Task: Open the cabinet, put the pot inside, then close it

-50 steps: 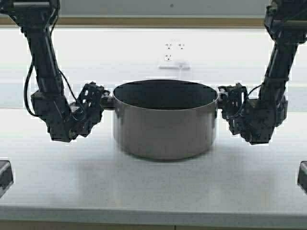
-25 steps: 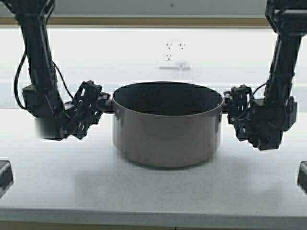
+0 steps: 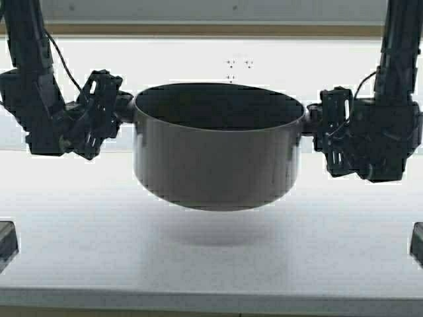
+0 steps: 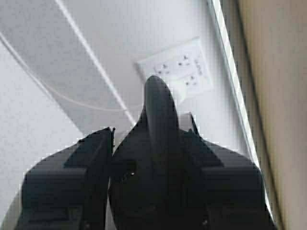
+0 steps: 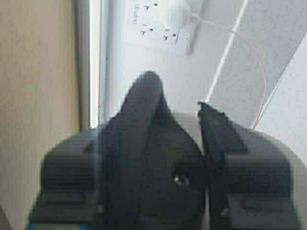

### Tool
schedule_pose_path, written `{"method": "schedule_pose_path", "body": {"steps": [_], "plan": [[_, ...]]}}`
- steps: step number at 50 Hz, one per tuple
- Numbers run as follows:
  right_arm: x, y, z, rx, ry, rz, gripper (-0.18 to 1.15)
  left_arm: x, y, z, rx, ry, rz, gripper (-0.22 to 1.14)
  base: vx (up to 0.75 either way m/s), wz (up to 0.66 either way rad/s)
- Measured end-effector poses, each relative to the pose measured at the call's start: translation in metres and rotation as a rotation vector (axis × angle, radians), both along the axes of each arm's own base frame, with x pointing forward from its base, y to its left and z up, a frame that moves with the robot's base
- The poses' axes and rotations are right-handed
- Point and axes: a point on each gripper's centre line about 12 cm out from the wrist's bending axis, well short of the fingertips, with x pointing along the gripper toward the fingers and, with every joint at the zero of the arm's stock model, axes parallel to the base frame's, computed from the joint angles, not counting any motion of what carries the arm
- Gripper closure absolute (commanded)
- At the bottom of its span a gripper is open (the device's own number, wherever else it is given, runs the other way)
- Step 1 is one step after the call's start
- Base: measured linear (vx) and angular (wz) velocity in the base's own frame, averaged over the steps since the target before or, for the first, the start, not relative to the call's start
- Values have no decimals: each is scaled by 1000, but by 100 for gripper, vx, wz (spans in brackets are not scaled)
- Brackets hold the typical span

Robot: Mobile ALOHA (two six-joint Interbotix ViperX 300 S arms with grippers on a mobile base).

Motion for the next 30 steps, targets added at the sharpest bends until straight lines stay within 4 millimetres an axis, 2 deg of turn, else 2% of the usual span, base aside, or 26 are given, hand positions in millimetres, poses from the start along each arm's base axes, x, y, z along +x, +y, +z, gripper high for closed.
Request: {"method": "schedule_pose_path", "body": {"steps": [12, 30], "plan": [[-36, 10, 29, -12, 2, 24, 89, -36, 5, 26, 3, 5, 24, 88, 0, 0], [-78, 0, 62, -27, -1, 13, 89, -88, 4, 47, 21, 7, -5, 88, -1, 0]]}}
